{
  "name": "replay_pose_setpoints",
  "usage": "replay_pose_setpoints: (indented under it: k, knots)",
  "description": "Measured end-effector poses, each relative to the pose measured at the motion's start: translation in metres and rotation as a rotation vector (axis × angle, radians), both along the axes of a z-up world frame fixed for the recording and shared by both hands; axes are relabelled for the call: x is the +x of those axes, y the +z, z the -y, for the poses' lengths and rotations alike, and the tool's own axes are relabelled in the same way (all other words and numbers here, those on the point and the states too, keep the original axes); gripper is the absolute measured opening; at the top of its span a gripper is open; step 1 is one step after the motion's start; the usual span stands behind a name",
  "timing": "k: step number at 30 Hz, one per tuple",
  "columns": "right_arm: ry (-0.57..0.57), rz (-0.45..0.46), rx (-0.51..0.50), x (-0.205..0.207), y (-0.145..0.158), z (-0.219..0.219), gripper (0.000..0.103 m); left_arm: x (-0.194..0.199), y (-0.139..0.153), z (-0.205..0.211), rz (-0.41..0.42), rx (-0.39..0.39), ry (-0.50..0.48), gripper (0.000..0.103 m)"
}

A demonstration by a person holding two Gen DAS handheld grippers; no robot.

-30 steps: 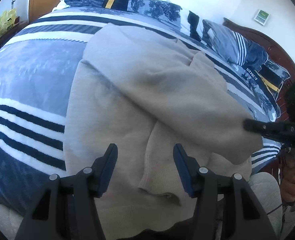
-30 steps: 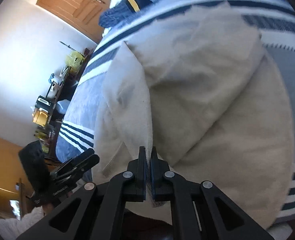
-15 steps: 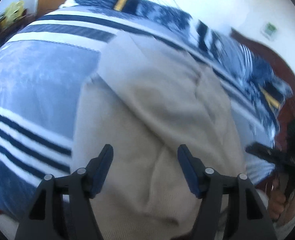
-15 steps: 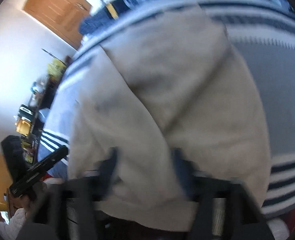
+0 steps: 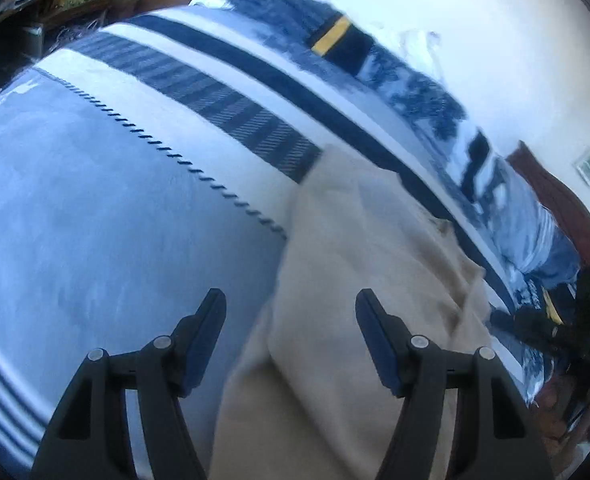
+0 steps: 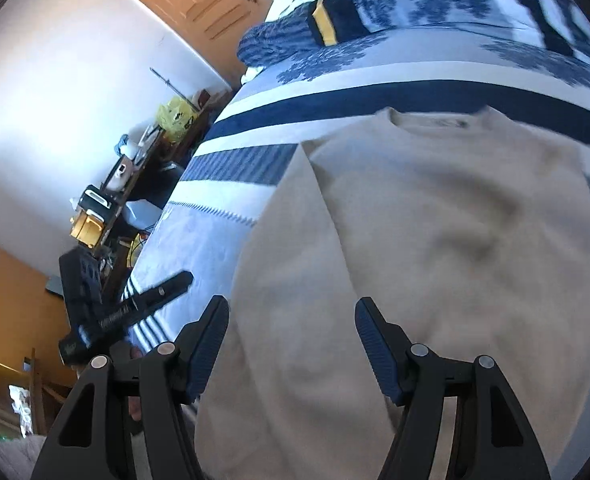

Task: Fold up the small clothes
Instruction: 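Grasp the ribbed collar with the left tool while the right tool grasps the collar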

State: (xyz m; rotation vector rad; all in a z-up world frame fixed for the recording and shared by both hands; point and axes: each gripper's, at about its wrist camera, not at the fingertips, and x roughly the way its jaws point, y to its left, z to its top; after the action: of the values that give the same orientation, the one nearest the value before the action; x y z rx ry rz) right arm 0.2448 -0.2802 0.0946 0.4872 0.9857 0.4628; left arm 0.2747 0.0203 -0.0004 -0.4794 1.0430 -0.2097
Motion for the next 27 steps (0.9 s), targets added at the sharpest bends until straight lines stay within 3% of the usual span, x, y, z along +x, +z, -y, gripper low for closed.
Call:
replay_pose_setpoints:
  k: [2,5,10,17,21,23,25,27]
  knots:
    - [0.016,-0.004,-0.031,0.031,-0.005,-0.002,0.069,0.023,-0.01,0.001,-0.043,-0.003,-0.011,0.066]
    - [-0.047,-0.052,-0.032,0.07,-0.017,0.018,0.069,0.054,-0.017,0.005,-0.078,0.019,-0.007,0.066]
    - [-0.183,-0.048,-0.042,0.065,-0.025,0.094,0.069,0.114,-0.014,0.02,-0.066,0.062,-0.064,0.066]
    - [-0.432,-0.138,-0.089,0.049,-0.057,0.225,0.07,0.183,-0.016,0.045,-0.113,0.11,-0.112,0.066]
    - [-0.466,-0.195,-0.068,0.071,-0.081,0.264,0.07,0.216,-0.034,0.072,-0.17,0.164,-0.178,0.066]
    - [-0.473,-0.216,-0.032,0.083,-0.094,0.276,0.07,0.225,-0.045,0.079,-0.2,0.175,-0.164,0.065]
    - [-0.455,-0.226,0.049,0.092,-0.107,0.28,0.063,0.234,-0.057,0.083,-0.232,0.175,-0.154,0.059]
    - [-0.438,-0.261,-0.002,0.104,-0.117,0.274,0.05,0.239,-0.061,0.092,-0.215,0.247,-0.155,0.05]
